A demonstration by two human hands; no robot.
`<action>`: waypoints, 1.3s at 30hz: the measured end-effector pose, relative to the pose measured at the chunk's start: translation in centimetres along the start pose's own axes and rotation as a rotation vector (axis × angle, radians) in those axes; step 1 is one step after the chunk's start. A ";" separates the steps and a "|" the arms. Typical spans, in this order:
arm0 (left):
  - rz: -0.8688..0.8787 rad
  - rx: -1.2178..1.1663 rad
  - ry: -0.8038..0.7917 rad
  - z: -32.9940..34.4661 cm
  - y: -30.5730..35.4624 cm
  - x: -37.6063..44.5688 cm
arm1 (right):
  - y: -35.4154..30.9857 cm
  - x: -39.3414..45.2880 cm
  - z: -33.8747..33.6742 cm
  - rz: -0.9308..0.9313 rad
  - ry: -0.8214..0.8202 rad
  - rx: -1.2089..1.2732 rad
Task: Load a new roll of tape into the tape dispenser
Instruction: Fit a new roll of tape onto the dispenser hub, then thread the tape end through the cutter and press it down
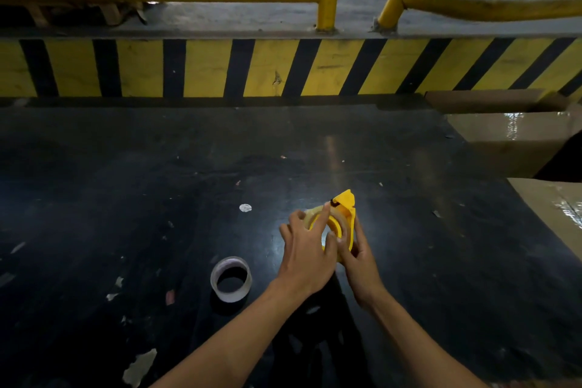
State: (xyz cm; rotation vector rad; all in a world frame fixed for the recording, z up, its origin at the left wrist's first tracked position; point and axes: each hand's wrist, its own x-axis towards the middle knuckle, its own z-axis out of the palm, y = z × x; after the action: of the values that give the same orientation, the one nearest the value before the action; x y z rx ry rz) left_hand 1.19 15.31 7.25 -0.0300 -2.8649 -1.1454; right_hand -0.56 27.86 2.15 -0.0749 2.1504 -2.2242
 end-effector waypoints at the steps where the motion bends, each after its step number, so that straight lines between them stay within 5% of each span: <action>1: 0.053 0.010 0.012 0.0 -0.1 -0.1 | -0.2 0.1 -0.1 -0.007 0.001 -0.003; 8: 0.268 -0.223 0.032 -0.3 -2.6 0.2 | 0.7 1.4 -1.4 0.141 0.109 0.096; 12: 0.059 -0.381 0.043 -0.7 -4.3 1.1 | 0.7 1.4 -1.5 0.247 0.060 0.189; 15: -0.119 -0.605 -0.247 -1.6 -5.1 1.2 | -0.2 1.0 -1.3 0.267 -0.034 0.268; 18: -0.107 -0.750 -0.452 -1.6 -5.4 1.2 | -0.6 0.8 -0.7 0.258 -0.112 0.237; 26: -0.092 -0.800 -0.340 -0.7 -5.8 1.2 | -0.4 0.9 -0.5 0.276 -0.160 0.140; 32: -0.086 -0.717 -0.280 -0.6 -6.7 1.1 | -3.5 0.8 -1.1 0.032 -0.109 -0.199; 39: -0.087 -0.695 -0.288 -0.9 -6.9 0.8 | -6.1 1.8 -0.8 -0.226 -0.283 -0.616</action>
State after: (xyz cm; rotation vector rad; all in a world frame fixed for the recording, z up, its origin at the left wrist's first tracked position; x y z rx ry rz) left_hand 0.16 9.68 3.19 -0.1068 -2.5309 -2.2519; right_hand -2.38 28.74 8.18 -0.6352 2.6534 -1.4261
